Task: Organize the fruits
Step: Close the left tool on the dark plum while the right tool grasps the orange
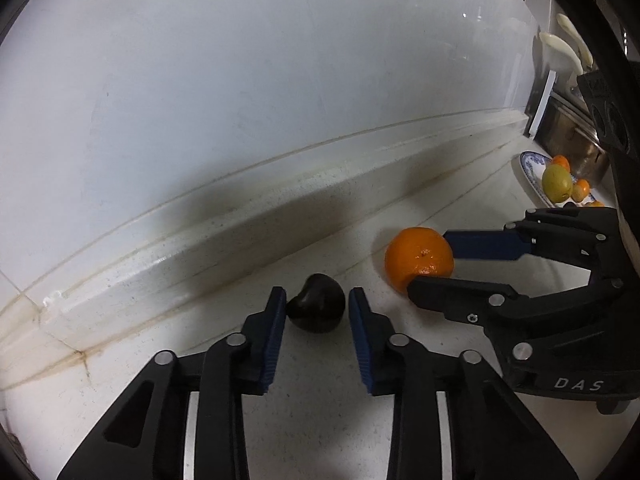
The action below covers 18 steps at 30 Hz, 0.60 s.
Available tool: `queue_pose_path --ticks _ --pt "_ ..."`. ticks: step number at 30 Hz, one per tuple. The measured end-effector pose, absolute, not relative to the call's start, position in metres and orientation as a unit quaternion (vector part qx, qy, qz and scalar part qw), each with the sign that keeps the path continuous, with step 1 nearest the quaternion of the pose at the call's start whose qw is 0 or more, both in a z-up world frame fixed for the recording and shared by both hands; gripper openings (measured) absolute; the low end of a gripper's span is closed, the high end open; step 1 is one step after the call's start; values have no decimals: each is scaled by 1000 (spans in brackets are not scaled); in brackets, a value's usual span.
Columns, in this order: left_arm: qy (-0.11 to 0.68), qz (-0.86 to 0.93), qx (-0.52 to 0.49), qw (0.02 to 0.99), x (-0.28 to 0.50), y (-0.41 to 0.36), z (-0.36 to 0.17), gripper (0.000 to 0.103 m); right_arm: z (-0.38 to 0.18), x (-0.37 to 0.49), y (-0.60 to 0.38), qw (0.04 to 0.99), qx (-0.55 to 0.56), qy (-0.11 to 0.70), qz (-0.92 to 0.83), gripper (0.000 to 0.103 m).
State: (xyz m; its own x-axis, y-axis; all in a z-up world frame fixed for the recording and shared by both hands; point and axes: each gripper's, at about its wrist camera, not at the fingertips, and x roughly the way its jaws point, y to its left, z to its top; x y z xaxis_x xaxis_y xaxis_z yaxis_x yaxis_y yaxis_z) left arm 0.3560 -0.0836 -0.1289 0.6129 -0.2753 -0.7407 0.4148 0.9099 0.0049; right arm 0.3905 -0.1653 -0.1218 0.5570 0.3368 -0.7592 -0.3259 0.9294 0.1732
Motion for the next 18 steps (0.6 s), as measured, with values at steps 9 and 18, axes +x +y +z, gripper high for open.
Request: queue_pose_path --ticks 9,18 --pt "379 -172 88 905 335 -74 -114 29 -116 377 -171 887 18 421 188 38" --pt "359 -170 82 914 301 -73 -94 29 -97 347 -182 899 28 402 173 14"
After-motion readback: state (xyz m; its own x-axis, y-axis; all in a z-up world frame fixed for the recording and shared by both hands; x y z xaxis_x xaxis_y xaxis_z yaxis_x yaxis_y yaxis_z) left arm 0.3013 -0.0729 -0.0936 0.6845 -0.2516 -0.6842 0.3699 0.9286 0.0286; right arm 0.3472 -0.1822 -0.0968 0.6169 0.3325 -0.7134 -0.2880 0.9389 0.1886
